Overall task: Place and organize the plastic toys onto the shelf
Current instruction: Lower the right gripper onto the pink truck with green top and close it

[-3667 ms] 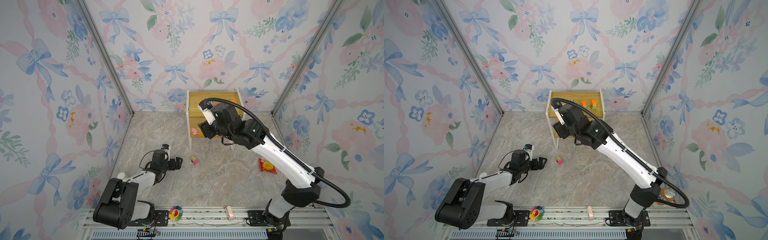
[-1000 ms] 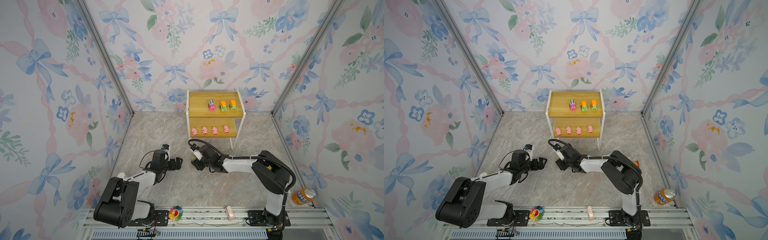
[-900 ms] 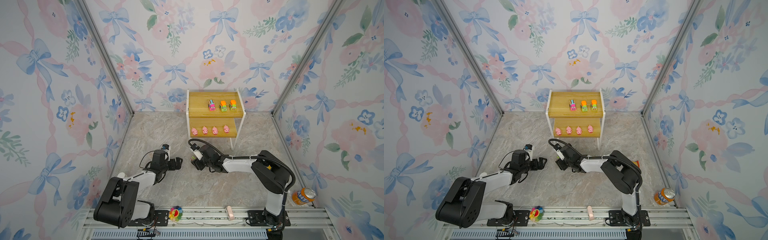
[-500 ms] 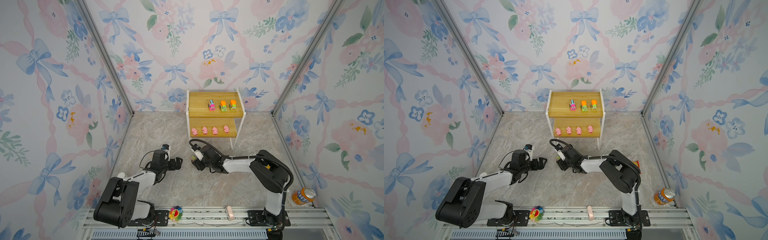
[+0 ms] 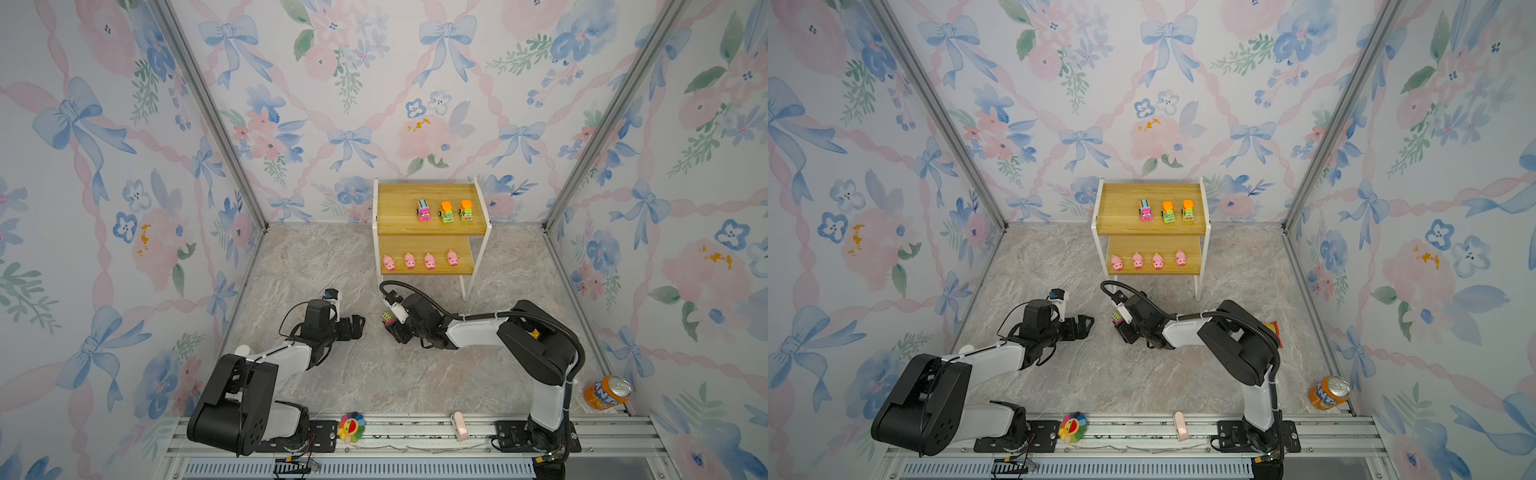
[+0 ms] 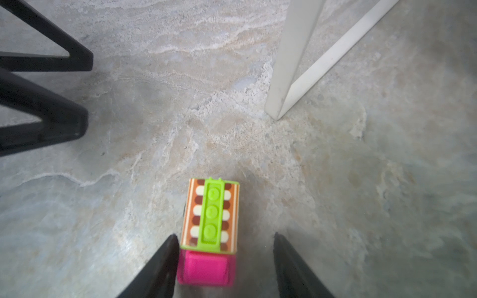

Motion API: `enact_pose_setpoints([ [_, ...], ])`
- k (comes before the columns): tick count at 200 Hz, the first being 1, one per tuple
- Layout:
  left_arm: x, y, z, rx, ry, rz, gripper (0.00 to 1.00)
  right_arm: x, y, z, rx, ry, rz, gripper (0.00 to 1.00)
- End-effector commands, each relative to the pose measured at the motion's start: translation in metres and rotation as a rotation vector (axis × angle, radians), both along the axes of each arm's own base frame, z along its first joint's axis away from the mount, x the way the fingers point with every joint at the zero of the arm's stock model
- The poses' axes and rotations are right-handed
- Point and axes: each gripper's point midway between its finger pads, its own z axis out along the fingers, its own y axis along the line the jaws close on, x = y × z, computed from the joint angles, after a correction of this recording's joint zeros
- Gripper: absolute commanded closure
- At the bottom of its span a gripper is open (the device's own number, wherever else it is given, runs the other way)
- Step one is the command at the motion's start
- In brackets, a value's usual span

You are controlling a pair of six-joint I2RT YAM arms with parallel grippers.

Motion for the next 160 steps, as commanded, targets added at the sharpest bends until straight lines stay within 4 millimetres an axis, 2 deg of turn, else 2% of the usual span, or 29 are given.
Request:
enact_pose_setpoints([
  [1,-0.002,-0.003,0.0,0.004,-0.008,-0.019,0.02,0.002,-0.004,-0.005,0.01,0.013,-0.014,0.43],
  [71,-0.002,-0.003,0.0,0.003,-0.008,-0.018,0.02,0.003,-0.003,-0.004,0.012,0.014,-0.014,0.44],
  [114,-0.002,-0.003,0.0,0.003,-0.008,-0.018,0.02,0.001,-0.003,0.003,0.008,0.027,-0.011,0.61],
  [160,-0.002,-0.003,0.0,0.003,-0.009,-0.018,0.02,-0.002,-0.002,0.021,-0.009,0.053,-0.001,0.67],
])
